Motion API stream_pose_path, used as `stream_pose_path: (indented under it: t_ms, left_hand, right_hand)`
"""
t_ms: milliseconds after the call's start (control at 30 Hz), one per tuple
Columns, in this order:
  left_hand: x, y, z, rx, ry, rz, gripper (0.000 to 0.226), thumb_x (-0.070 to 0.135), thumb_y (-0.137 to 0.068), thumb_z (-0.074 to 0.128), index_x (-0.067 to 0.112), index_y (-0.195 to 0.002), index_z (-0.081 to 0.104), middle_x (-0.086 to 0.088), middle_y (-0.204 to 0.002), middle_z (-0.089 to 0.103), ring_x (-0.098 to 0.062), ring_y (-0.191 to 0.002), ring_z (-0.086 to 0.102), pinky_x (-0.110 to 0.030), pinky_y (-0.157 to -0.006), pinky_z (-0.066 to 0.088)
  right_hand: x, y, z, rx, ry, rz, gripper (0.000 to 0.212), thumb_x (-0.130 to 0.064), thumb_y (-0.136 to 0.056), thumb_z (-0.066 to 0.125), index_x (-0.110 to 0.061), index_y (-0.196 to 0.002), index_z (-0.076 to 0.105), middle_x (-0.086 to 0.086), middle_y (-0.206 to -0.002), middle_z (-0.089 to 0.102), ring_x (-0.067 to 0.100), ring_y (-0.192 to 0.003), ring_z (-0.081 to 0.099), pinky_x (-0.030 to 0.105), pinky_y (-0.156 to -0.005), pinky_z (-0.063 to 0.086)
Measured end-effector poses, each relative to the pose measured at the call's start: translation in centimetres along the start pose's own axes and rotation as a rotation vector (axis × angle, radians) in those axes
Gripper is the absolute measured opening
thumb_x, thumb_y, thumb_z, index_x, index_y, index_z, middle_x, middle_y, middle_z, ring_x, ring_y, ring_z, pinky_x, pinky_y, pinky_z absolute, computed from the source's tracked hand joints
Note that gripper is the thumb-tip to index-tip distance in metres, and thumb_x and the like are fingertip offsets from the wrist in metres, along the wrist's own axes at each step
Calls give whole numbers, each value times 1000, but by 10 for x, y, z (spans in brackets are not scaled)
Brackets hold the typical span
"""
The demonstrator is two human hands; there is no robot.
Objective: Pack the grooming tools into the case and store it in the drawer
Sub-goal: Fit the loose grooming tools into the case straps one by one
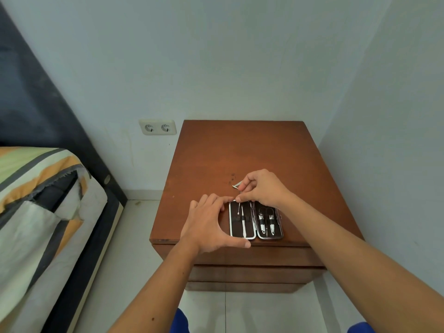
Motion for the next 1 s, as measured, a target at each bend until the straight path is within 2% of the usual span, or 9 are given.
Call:
stream_pose_path:
  t_ms: [100,333,567,767,900,1000]
  left_hand:
    - [0,0,0,3,0,1,122,105,-41,64,44,-146,47,27,-105,40,-3,-103,39,-33,-96,31]
    - [0,0,0,0,-2,-1,122,104,-41,64,44,-146,47,27,-105,39,-4,-103,39,-32,-96,31]
    - [0,0,0,9,-4,4,123,105,-41,63,43,-146,47,27,-105,39,-4,-103,39,-33,-96,31]
    - [0,0,0,7,6,0,123,104,-41,65,42,-146,48,26,-107,40,-4,-105,40,-35,-100,33]
    - [1,1,0,-1,6,-2,122,103,-42,66,42,-146,47,26,-106,40,-4,-105,40,-34,-99,32]
    - [1,0,0,-3,-1,-1,122,104,-42,64,42,-146,47,26,-105,40,-4,-103,40,-33,-97,32]
  right_hand:
    - [0,5,3,9,-30,-40,30,-24,-68,98,-22,-89,77,-5,-80,81,1,-72,75,23,-81,57]
    - [3,15,2,86,-94,-100,28,-24,-66,99,-22,-86,80,-5,-78,80,1,-69,72,18,-72,56]
    - [5,15,7,66,-83,-102,27,-24,-67,99,-22,-85,79,-6,-76,80,-4,-64,68,17,-70,52]
    - [8,23,10,83,-72,-117,33,-26,-68,98,-23,-96,81,-8,-80,80,-3,-57,56,11,-62,42]
    - [8,30,10,133,11,-159,37,-35,-70,95,-33,-104,81,-12,-87,74,2,-73,56,20,-71,45]
    - [3,35,15,93,95,-205,50,-43,-69,94,-36,-115,77,-13,-99,66,7,-90,56,25,-80,47]
Point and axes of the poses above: each hand's wrist, its own y-axis away from the middle knuckle, its own z-axis out of the palm, x = y × z, the point moved 8 cm from there along -y, towards the middle knuckle
